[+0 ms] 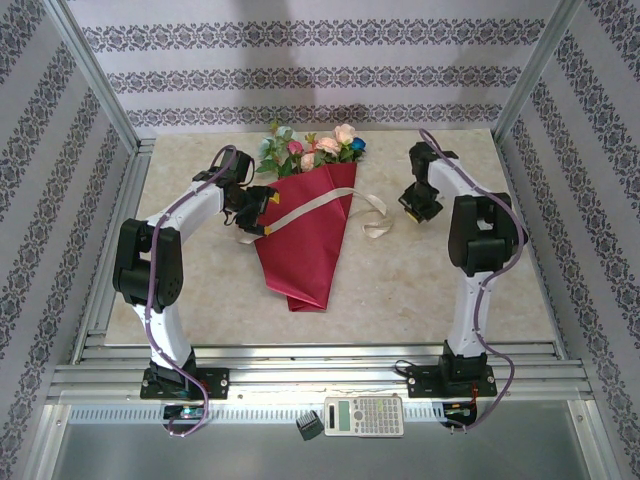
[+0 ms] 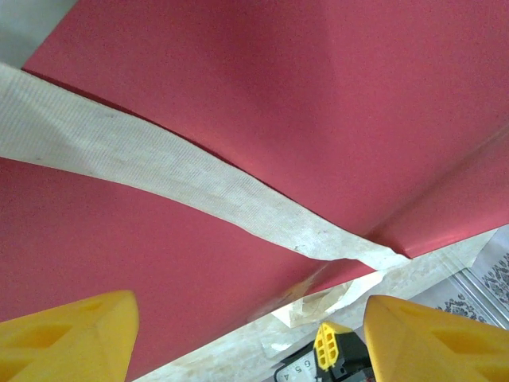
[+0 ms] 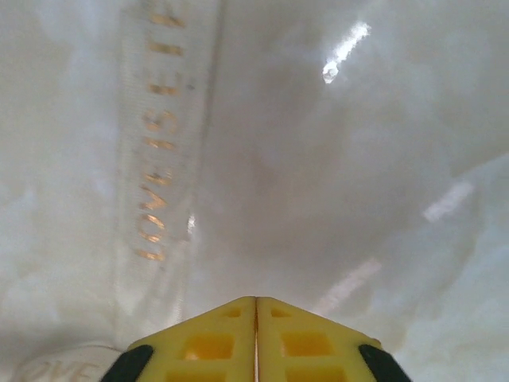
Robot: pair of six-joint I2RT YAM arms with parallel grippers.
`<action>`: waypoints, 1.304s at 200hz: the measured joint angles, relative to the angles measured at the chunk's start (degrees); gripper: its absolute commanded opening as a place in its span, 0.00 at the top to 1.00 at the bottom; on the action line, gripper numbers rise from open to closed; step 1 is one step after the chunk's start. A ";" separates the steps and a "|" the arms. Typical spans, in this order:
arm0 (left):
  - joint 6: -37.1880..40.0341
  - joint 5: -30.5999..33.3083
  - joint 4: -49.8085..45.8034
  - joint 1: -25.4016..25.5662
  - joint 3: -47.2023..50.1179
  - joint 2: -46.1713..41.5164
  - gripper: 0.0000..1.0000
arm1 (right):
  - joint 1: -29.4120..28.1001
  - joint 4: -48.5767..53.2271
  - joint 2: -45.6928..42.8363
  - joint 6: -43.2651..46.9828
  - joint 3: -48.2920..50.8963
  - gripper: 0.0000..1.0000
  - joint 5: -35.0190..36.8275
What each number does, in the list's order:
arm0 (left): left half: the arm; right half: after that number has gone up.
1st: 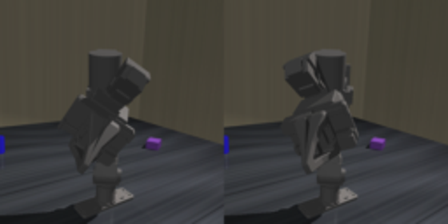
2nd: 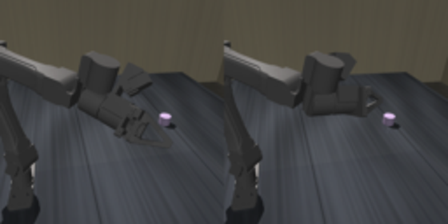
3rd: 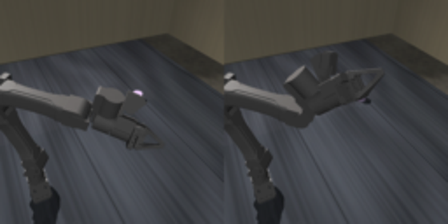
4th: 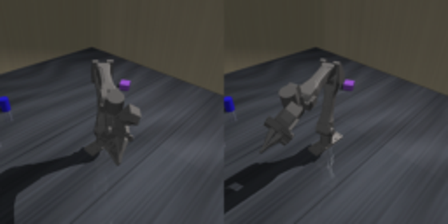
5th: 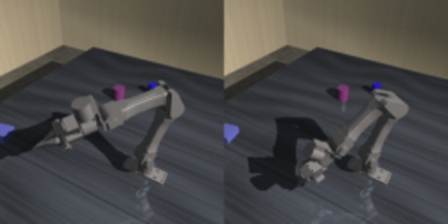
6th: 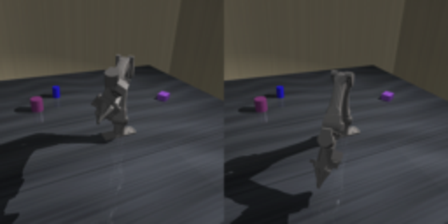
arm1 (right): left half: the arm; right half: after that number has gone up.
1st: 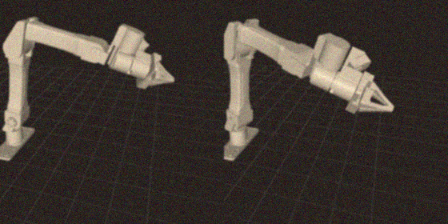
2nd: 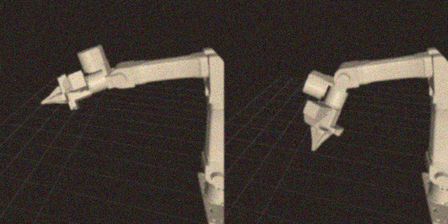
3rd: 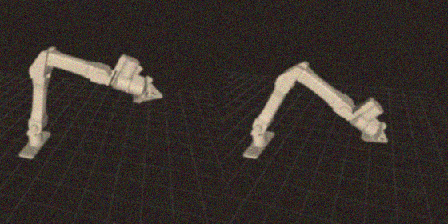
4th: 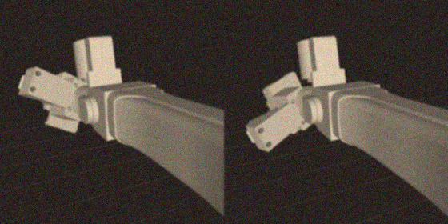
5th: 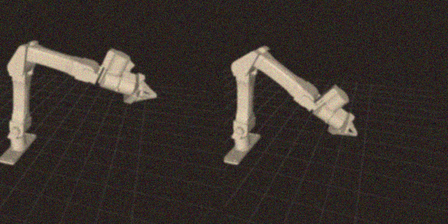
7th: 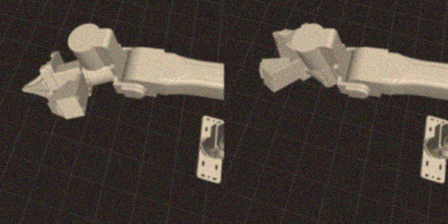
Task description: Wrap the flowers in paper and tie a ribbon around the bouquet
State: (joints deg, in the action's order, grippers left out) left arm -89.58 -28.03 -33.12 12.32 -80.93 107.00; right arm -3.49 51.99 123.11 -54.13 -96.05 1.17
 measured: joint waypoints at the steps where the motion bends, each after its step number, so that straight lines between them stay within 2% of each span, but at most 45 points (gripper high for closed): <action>1: 0.00 0.00 0.00 0.00 0.00 0.00 0.25 | 0.00 -0.04 -0.09 -0.02 0.11 0.62 0.00; 10: 0.22 0.00 -0.04 0.00 -0.09 0.00 0.25 | 0.02 -0.09 -0.26 -0.15 0.24 0.58 -0.48; 34: 0.61 0.00 -0.04 0.00 -0.28 0.00 0.25 | -0.04 0.02 1.66 -0.15 -3.82 0.57 -1.68; 110: 0.61 -0.02 -0.02 -0.02 -0.28 0.00 0.26 | -0.50 2.95 9.75 -2.56 -13.09 0.58 -2.12; 121: 0.61 -0.04 -0.02 -0.02 -0.28 0.00 0.26 | -0.59 4.61 11.04 -2.73 -14.69 0.62 -1.88; 144: 0.59 -0.02 -0.04 -0.02 -0.57 0.00 0.27 | -1.03 7.02 13.03 -2.58 -19.47 0.79 -2.05; 160: 0.59 -0.20 -0.04 -0.07 -1.22 0.00 0.27 | -1.62 8.04 14.49 -2.58 -21.40 0.81 -2.05; 177: 0.59 -0.28 -0.02 -0.07 -1.95 0.00 0.27 | -1.92 8.90 14.95 -2.54 -21.97 0.79 -1.97; 197: 0.59 -0.46 -0.02 -0.11 -2.56 0.00 0.27 | -2.05 10.19 14.95 -2.43 -21.90 0.64 -2.12; 204: 0.59 -0.46 -0.02 -0.15 -2.69 0.00 0.27 | -2.14 10.40 14.93 -2.40 -21.66 0.62 -2.16; 217: 0.57 -0.66 -0.02 -0.37 -2.95 0.00 0.27 | -2.14 10.01 14.32 -2.80 -20.44 0.63 -2.29; 239: 0.55 -0.92 0.02 -0.81 -3.06 0.00 0.28 | -2.34 9.49 12.74 -3.63 -17.55 0.70 -3.08; 261: 0.33 -1.62 0.13 -1.18 -3.06 0.00 0.28 | -2.67 7.80 10.47 -5.35 -13.66 0.72 -3.85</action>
State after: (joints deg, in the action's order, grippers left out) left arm -89.25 -29.65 -32.99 11.14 -83.99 107.00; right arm -6.15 59.79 133.58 -59.48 -109.71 -2.68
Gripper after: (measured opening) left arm 0.723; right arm 0.287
